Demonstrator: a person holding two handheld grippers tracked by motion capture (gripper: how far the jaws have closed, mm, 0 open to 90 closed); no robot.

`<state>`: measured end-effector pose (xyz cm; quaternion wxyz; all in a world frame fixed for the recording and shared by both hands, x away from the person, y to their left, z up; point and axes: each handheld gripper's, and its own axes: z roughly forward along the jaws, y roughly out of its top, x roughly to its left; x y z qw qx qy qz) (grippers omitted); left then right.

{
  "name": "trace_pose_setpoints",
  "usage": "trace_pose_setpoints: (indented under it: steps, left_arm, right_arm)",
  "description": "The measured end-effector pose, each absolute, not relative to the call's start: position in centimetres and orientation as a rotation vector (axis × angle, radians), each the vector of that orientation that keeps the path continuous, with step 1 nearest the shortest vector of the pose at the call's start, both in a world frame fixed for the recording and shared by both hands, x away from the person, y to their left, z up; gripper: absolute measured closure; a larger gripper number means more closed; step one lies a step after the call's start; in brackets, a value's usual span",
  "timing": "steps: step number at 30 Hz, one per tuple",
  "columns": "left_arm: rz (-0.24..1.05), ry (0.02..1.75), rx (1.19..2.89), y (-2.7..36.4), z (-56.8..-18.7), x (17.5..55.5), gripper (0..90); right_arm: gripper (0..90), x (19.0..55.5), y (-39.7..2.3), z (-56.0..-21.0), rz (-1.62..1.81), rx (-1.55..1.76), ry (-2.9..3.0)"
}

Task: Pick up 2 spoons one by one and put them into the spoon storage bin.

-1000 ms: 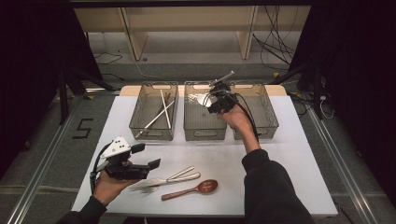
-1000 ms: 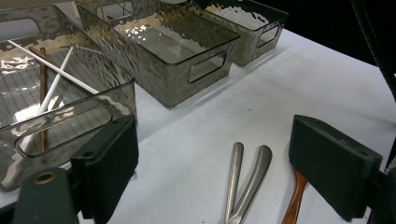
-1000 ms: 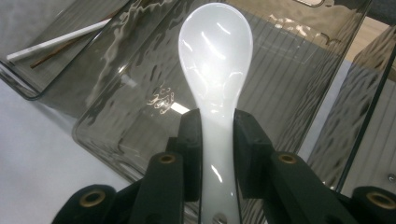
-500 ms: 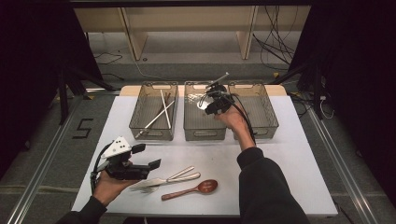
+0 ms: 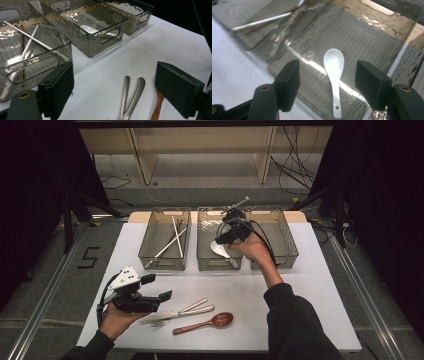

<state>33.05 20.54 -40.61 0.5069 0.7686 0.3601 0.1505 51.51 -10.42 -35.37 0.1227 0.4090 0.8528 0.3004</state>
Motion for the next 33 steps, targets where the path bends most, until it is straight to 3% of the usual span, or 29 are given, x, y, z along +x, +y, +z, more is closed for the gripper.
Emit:
trace_pose_setpoints:
  steps: [33]
  left_arm:
    - [0.292,0.82,1.939,18.9,-40.9,32.9,15.6]
  right_arm:
    - [32.0,39.5,-19.4,-37.1,1.117,1.123,2.401]
